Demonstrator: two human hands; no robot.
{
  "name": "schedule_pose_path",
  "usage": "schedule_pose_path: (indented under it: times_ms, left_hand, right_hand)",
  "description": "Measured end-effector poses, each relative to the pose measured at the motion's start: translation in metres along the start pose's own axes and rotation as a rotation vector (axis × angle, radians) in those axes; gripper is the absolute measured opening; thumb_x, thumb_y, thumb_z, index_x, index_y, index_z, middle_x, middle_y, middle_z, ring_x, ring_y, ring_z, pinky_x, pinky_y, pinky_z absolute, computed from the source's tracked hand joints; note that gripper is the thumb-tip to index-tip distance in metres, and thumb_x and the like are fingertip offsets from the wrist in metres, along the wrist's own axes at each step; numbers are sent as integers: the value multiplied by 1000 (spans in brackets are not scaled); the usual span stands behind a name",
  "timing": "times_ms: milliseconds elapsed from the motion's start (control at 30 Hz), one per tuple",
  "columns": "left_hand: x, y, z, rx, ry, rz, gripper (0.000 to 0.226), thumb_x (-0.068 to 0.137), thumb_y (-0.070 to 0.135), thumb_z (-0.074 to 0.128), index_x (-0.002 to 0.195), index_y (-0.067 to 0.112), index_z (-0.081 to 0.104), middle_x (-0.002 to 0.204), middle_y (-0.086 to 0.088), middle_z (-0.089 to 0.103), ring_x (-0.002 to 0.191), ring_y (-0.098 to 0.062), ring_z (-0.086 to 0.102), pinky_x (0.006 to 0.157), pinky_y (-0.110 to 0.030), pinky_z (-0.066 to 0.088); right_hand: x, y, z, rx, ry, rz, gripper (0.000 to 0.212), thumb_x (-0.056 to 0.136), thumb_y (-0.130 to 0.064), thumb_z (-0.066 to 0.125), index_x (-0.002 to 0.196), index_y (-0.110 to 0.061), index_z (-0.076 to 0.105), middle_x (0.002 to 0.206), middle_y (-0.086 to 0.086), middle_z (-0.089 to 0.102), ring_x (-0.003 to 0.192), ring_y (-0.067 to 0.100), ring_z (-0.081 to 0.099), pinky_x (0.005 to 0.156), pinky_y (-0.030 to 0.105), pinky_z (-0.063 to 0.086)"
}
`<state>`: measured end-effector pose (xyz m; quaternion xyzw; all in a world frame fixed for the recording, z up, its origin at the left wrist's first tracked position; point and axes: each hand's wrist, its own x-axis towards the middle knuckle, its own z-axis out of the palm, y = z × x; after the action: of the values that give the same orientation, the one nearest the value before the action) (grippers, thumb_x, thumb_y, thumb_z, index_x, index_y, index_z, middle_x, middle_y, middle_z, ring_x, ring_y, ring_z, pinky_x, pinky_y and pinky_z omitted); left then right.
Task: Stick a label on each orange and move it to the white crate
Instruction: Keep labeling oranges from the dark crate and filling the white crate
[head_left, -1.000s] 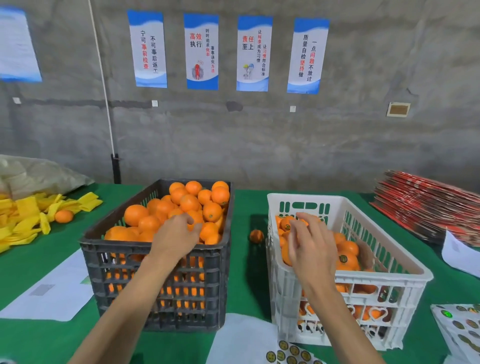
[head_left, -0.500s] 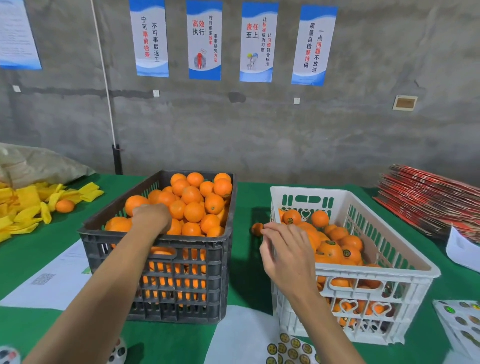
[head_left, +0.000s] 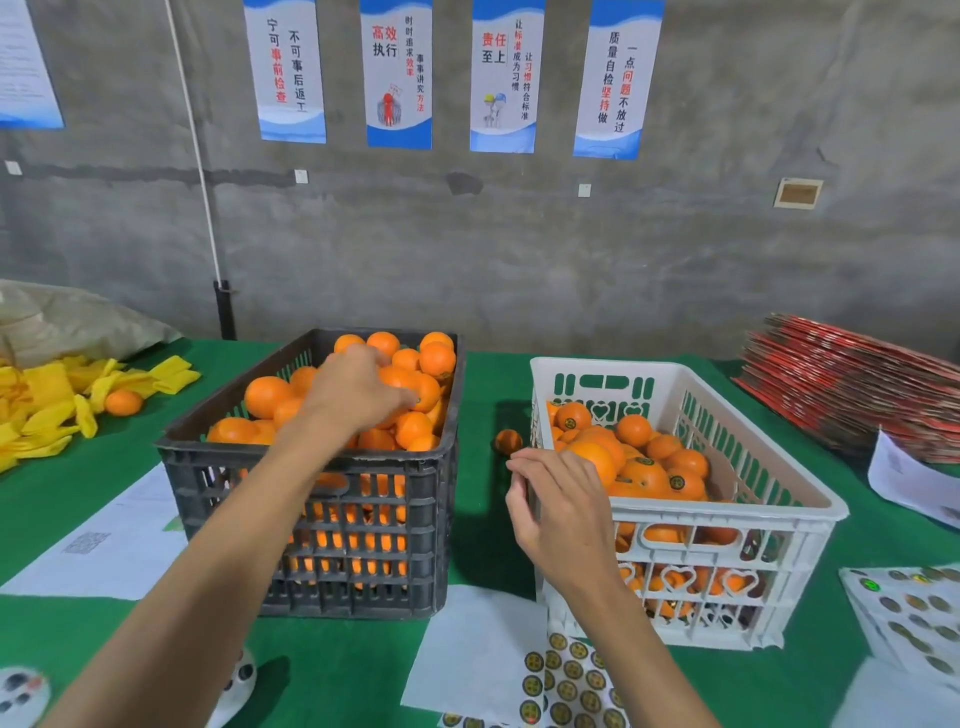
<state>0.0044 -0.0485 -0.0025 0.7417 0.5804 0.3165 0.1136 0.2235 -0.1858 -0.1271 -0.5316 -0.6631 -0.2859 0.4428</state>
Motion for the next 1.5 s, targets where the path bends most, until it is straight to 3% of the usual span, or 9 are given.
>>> schedule_pose_path:
  times_ms: [167,367,500,667,733,833,1100,1300,1500]
  left_hand:
    - [-82,32,38,-456,71,235,61,76,42,89,131,27,67,114,3,68,104,-17,65,89,-30,53]
    - [-166,13,121,-600,-140,278,67,73,55,78,135,37,60,124,17,49,118,-12,55,93,-26,52]
    - [-185,-15,172,-761,-285,16,59,82,39,87,135,34,62,127,12,53,113,-12,64,88,-23,57]
    - [-200,-41,219,-846,-296,-198,47,84,33,86,127,25,69,111,11,73,97,0,70,84,-16,56]
    - [-205,-45,229,-851,-239,-223,26,87,27,84,110,30,73,92,18,76,83,7,69,71,-7,50]
    - [-210,-51,237,-866,-203,-248,14,91,28,80,101,36,73,96,11,75,85,4,69,70,-6,48]
    - [-212,-56,247,-945,-231,-287,25,90,28,80,114,30,72,102,13,76,93,0,71,75,-8,50]
    - [-215,-56,249,-1011,-223,-305,33,86,21,85,114,31,70,106,13,76,95,1,72,77,-11,53]
    - [-217,-54,247,-969,-223,-286,36,85,24,85,116,34,68,112,13,72,97,7,69,77,-8,52]
  right_hand:
    - [-18,-6,-3,88,-83,60,16,95,-14,63,109,-11,72,110,-1,70,100,15,63,89,28,49]
    - [-79,-5,-15,244,-360,211,6,95,-8,64,99,-13,64,86,-2,61,73,8,49,60,21,30]
    - [-135,12,-18,212,-629,349,24,102,-18,54,120,-19,69,108,-7,67,98,13,60,79,30,47]
    - [-168,17,-16,221,-796,382,31,99,-45,60,122,-27,71,125,-17,63,119,5,53,101,26,44]
    - [-172,18,-14,199,-818,364,49,92,-64,60,124,-28,70,129,-21,59,120,1,48,103,20,38]
    - [-176,19,-11,195,-813,331,61,85,-73,61,125,-28,70,129,-23,56,120,0,47,102,19,35]
    - [-177,22,-3,321,-737,369,30,91,-46,74,109,-24,79,113,-18,62,110,3,56,100,27,43]
    - [-169,24,-3,629,-752,708,4,88,-34,80,90,-32,82,105,-15,66,107,9,62,97,24,46]
    - [-159,22,-2,659,-758,891,9,90,-25,78,83,-29,82,99,-10,72,92,11,67,92,32,52]
